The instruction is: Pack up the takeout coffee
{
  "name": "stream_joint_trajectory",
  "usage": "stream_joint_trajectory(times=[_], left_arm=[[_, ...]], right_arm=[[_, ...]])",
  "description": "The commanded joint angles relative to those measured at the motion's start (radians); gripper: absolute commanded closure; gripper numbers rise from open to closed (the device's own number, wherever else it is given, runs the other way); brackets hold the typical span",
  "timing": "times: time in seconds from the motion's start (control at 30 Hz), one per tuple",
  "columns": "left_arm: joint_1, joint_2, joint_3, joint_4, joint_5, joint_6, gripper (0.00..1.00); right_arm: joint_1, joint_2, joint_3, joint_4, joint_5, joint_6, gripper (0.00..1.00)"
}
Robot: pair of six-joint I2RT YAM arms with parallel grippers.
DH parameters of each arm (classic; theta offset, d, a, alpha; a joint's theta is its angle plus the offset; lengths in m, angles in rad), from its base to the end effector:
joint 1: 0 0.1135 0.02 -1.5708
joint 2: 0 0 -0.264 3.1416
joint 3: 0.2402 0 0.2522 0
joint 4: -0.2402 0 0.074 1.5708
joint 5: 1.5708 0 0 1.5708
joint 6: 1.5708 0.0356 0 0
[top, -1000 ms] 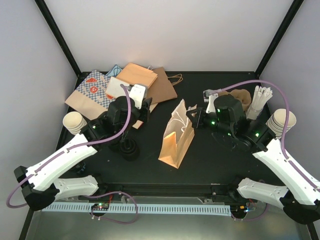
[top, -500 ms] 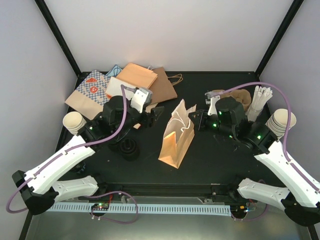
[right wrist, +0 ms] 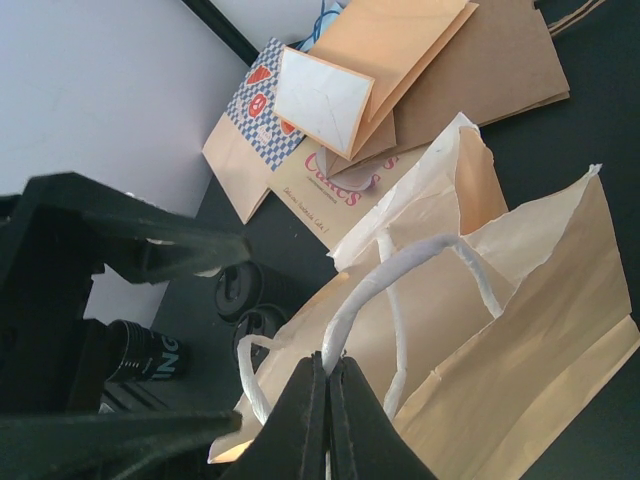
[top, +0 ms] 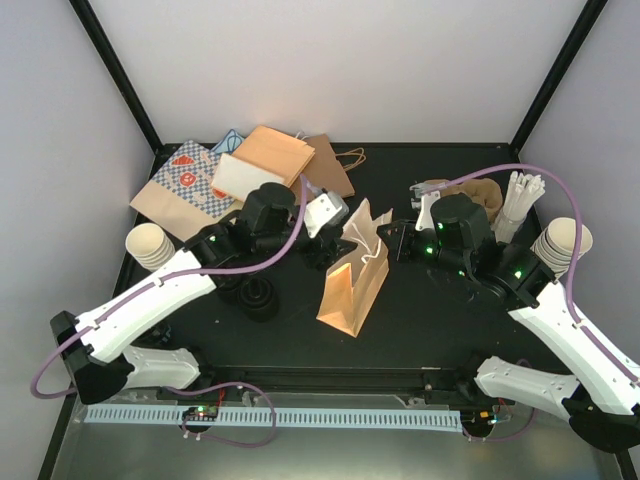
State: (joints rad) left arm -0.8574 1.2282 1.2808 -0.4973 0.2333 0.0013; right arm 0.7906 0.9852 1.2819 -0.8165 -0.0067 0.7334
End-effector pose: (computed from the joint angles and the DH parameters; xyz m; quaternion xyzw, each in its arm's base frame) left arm 0.1710 -0.2102 0.3882 0.4061 0.7378 -0.3096 0.4415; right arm 0.1306 0.1323 0.4081 -0.0264 0.8647 0.3484 0.3609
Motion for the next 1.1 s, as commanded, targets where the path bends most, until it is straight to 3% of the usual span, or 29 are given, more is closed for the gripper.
stream_joint_trajectory(times=[0.0, 0.2, 0.33, 0.63, 0.87, 1.07], left_arm=[[-0.032, 0.009, 0.032, -0.058, 0.002, 0.101, 0.27], [-0.048, 0.047, 0.062, -0.092, -0.228, 0.084, 0.31], [-0.048, 0.066, 0.052, -0.02, -0.373, -0.004, 0.33], [-0.043, 0.065, -0.014, 0.225, -0.358, -0.153, 0.31], [-0.01, 0.141, 0.066, 0.129, -0.494, -0.285, 0.43], [0.065, 0.099, 0.027, 0.106, -0.508, -0.352, 0.47]], right_arm=[[0.002, -0.007, 0.002, -0.004, 0.017, -0.016, 0.99], [0.002, -0.005, 0.002, -0.001, 0.011, -0.02, 0.98], [0.002, -0.005, -0.001, 0.0, 0.01, -0.022, 0.98], [0.001, -0.003, -0.02, 0.008, 0.006, -0.022, 0.99], [0.002, -0.007, -0.024, -0.001, 0.003, -0.024, 0.99], [0.002, -0.022, -0.027, -0.032, 0.032, -0.03, 0.99]])
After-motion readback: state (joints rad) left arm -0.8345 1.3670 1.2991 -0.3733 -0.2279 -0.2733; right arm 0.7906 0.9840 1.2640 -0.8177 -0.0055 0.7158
